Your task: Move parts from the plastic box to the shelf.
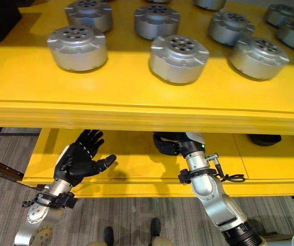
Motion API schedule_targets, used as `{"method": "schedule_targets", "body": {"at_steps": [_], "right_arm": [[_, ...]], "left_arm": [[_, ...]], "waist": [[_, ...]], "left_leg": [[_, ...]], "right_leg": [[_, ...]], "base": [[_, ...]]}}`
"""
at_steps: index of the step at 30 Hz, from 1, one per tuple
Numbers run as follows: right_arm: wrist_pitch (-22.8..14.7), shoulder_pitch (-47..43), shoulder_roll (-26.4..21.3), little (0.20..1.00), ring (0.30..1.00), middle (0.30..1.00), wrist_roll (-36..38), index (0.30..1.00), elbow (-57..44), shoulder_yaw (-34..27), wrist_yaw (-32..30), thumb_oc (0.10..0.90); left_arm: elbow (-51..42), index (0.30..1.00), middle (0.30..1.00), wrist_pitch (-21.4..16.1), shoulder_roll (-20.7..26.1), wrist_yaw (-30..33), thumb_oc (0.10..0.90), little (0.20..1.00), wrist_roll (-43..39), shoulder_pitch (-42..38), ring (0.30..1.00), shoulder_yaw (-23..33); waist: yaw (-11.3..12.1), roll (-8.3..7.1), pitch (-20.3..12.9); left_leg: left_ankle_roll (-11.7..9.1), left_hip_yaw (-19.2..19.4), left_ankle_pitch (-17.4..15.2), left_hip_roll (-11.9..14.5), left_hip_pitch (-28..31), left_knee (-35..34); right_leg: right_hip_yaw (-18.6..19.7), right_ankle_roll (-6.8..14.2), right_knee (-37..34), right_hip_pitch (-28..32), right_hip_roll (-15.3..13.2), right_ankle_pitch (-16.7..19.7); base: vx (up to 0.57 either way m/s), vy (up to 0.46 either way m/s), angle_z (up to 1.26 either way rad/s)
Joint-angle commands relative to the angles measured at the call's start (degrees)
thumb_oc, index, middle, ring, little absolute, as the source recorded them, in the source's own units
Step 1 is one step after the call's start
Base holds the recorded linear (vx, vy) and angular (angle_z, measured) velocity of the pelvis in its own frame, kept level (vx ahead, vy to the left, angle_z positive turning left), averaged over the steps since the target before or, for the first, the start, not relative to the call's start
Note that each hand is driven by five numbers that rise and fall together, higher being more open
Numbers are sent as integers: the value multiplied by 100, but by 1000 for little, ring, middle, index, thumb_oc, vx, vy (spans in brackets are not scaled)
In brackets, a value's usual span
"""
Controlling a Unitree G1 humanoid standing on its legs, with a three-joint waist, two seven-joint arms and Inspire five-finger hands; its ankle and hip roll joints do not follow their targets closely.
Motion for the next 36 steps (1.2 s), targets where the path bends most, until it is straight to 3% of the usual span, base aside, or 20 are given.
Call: {"method": "schedule_targets", "body": {"at_steps": [1,6,9,10,11,13,14,15,19,22,25,36], "right_arm": [[-380,-505,-173,300,300,300,-112,300,-487,-468,-592,400],[-281,-478,-108,300,300,300,-219,300,-370,-441,-748,400],[-600,-703,136,300,300,300,-122,300,-176,-297,-521,400],[-691,-712,197,300,300,300,-121,300,-157,-253,-499,400],[-727,-623,234,300,300,300,-145,300,-195,-247,-516,400],[-662,-408,182,300,300,300,-197,300,-233,-350,-708,400],[-688,-383,162,300,300,300,-198,300,-230,-373,-715,400],[-862,-257,89,300,300,300,-150,300,-142,-487,-739,400],[-842,-509,-63,300,300,300,-26,300,6,-373,-749,400],[-769,-591,-170,300,300,300,-31,300,-85,-321,-565,400],[-704,-774,-258,300,300,300,-87,300,-76,-176,-333,400],[-528,-970,-181,300,300,300,-284,300,83,104,-175,400]], "left_arm": [[-451,1000,1000,-377,-111,-263,900,1000,-299,-414,1000,-5],[-382,1000,1000,-142,-111,-297,900,1000,-419,-580,1000,-227],[-444,1000,1000,-28,-107,96,900,1000,-148,-398,1000,-119],[-468,1000,1000,3,-91,159,900,1000,-90,-310,1000,-93],[-470,1000,1000,23,-49,218,900,1000,-19,-282,1000,-153],[-423,1000,1000,47,40,63,900,1000,-44,-341,1000,-326],[-409,1000,1000,28,49,67,900,1000,-66,-357,1000,-350],[-358,1000,1000,-48,104,-14,900,1000,-136,-358,1000,-351],[-207,1000,1000,70,102,-393,900,1000,-190,-576,1000,-290],[-258,1000,1000,115,39,-708,900,1000,-184,-574,1000,-258],[-268,1000,1000,83,6,-627,900,1000,-416,-609,1000,-232],[-186,1000,1000,273,-98,-687,900,1000,-489,-657,1000,-249]], "waist": [[-37,76,-470],[-168,54,-361],[73,19,-183],[113,44,-158],[80,81,-139],[-14,157,-146],[-23,171,-171],[16,162,-145],[101,241,79],[88,384,56],[22,476,-22],[25,455,-272]], "left_leg": [[-163,281,-227,484,290,-38],[8,484,-371,252,403,-38],[49,1101,-462,238,602,57],[92,1088,-452,287,579,104],[162,842,-422,324,482,159],[221,286,-345,407,160,361],[217,223,-311,426,83,383],[146,1,-284,465,-217,626],[-135,-325,-103,735,-914,1099],[-294,-377,344,908,-875,661],[-391,-275,636,1022,-718,274],[-377,-91,394,917,-315,219]], "right_leg": [[-60,340,5,274,-266,-286],[111,428,5,77,-293,-143],[-1072,636,278,-43,-603,113],[-1039,623,570,-94,-743,47],[-607,568,1057,-163,-809,-66],[154,424,1807,-207,-699,-638],[212,396,1846,-235,-673,-695],[286,336,1864,-143,-592,-1010],[105,125,2027,-117,-400,-1507],[-50,13,1969,-91,-321,-1554],[-107,-35,1860,21,-308,-1531],[-175,88,1505,237,-417,-1303]], "base": [[12,30,-23],[-58,46,-19],[-167,-157,-56],[-182,-263,-122],[-171,-279,-146],[-179,-280,-32],[-242,-349,133],[-278,-356,140],[-286,-252,78],[-145,-19,31],[-6,122,18],[21,52,-4]]}}
